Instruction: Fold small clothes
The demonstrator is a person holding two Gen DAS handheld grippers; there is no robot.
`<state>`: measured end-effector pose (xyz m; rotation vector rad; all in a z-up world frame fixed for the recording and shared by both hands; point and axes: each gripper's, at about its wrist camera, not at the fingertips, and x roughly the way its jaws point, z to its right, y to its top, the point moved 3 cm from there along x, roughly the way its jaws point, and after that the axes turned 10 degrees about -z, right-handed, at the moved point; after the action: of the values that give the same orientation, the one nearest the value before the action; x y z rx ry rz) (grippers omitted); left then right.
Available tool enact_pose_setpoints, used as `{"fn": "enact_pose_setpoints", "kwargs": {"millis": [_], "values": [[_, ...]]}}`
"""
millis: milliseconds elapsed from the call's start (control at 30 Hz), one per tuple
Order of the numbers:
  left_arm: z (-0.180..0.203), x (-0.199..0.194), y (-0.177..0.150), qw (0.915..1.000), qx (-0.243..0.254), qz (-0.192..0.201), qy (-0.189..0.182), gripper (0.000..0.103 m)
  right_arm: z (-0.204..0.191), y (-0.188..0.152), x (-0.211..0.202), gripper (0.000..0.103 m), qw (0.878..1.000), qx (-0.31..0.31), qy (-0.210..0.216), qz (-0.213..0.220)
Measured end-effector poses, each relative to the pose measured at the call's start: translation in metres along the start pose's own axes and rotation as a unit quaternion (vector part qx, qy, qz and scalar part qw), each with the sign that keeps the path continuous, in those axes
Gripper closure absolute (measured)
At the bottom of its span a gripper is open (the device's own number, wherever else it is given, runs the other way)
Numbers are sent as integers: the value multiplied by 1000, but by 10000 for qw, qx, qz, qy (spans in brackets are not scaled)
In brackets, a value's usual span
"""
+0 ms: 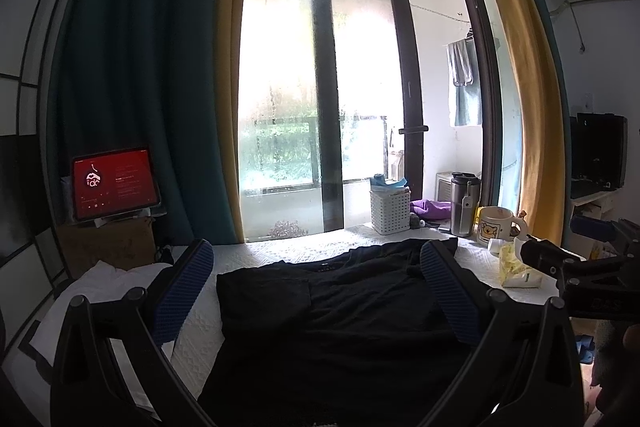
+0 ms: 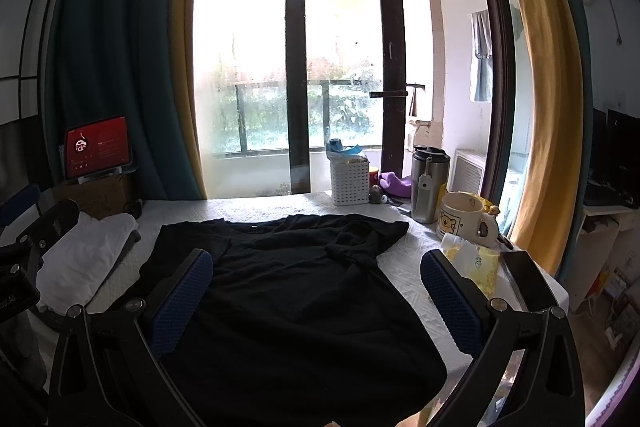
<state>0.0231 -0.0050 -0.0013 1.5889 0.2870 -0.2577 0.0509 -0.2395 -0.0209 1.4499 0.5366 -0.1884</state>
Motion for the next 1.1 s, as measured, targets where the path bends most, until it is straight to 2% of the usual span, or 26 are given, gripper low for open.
{"fn": "enact_pose_setpoints", "kwargs": {"millis": [1100], "values": [[-3,-1,-1,10000,6,45,53,1,3,0,0,0,10000,-13,-37,2]]}}
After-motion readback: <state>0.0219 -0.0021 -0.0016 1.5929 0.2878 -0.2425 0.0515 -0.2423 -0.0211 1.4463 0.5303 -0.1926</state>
